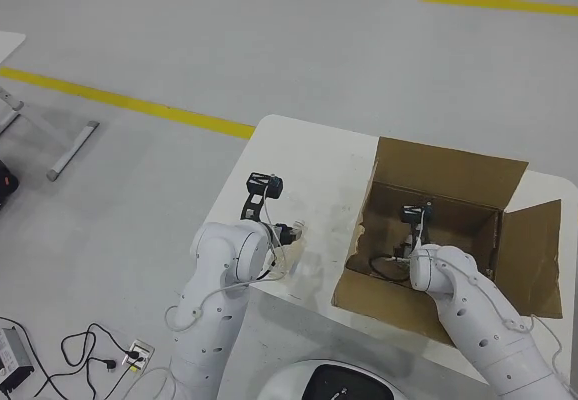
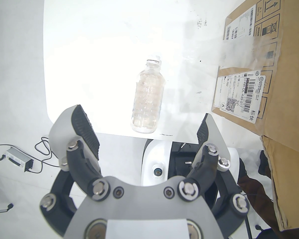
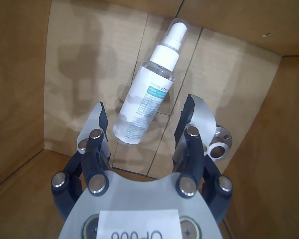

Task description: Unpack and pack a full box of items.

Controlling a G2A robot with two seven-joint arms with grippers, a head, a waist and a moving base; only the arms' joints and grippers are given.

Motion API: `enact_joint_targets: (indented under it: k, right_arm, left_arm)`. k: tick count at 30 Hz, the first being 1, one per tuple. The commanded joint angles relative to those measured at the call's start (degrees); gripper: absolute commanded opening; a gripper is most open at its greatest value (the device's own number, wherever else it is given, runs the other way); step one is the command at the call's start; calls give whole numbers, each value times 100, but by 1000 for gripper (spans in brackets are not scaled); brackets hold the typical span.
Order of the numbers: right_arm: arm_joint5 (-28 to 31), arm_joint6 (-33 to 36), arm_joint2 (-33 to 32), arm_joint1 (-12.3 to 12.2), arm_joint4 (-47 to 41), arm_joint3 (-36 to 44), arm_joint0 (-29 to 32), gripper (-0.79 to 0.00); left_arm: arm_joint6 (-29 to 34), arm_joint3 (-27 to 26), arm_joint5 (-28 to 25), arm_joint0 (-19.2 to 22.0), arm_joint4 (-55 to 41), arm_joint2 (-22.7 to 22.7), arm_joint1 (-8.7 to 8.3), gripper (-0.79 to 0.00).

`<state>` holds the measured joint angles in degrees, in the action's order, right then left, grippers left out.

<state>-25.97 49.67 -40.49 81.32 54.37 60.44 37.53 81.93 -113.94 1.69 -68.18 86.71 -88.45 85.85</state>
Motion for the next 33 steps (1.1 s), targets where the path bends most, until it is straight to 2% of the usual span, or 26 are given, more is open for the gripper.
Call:
enact_joint_targets:
  k: [1,7,13,19,21,26,33]
  right_arm:
    - [13,-22,25,45,-22,-106,-30,-203]
    - [69,-82,93,187,-69,-444,-143,-262]
    - [136,-128,114,311,-139,-750,-226,-256]
    - [206,-171,99,410,-183,-998,-293,-296]
    - [227,-177,93,439,-191,-1063,-311,-382]
    - [278,-199,72,500,-176,-1184,-346,-785]
    - [382,-327,-103,508,-160,-1073,-335,-785]
  left_arm:
    - [0,0,0,0,0,0,0,0]
    - [0,0,0,0,0,0,0,0]
    - [0,0,0,0,0,0,0,0]
    - [0,0,0,0,0,0,0,0]
    - [0,0,0,0,0,0,0,0]
    - [0,0,0,0,0,0,0,0]
    - [0,0,0,0,0,0,0,0]
